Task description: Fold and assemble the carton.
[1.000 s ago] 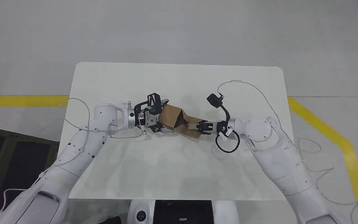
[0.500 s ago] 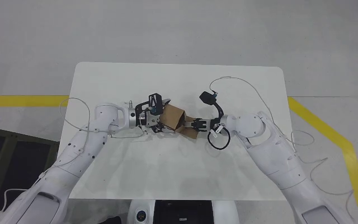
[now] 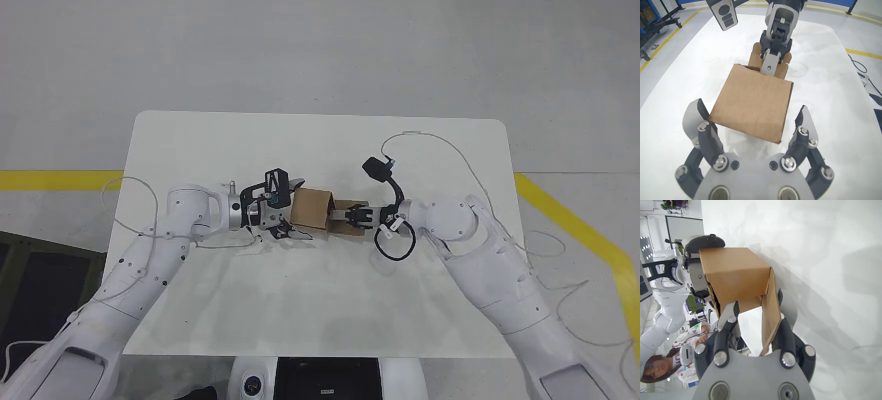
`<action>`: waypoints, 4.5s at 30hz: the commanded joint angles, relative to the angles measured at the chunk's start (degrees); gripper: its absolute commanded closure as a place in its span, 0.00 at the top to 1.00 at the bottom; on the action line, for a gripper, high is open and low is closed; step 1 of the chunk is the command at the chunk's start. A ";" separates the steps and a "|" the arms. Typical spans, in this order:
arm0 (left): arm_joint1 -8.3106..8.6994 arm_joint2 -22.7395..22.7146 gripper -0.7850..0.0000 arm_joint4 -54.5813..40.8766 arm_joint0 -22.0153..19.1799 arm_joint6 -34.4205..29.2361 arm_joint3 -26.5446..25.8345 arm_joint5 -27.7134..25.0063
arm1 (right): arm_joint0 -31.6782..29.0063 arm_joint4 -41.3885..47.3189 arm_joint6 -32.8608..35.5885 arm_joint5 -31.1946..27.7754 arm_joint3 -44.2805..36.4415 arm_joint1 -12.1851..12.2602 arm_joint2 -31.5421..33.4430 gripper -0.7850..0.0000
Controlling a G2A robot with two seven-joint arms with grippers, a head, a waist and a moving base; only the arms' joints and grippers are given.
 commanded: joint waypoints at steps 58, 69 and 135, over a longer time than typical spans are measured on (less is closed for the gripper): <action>-0.76 -0.88 1.00 0.37 0.53 -1.58 0.12 -0.07 | -2.05 12.65 1.57 -10.68 3.30 0.27 1.10 0.36; -0.87 -1.02 1.00 0.46 0.69 -1.52 0.64 -0.08 | -2.72 10.29 1.82 -10.54 0.63 1.30 4.47 0.38; -1.21 -1.75 1.00 1.43 1.01 -2.43 0.63 -0.68 | 2.11 18.21 2.99 -11.14 10.97 -1.08 -2.22 0.17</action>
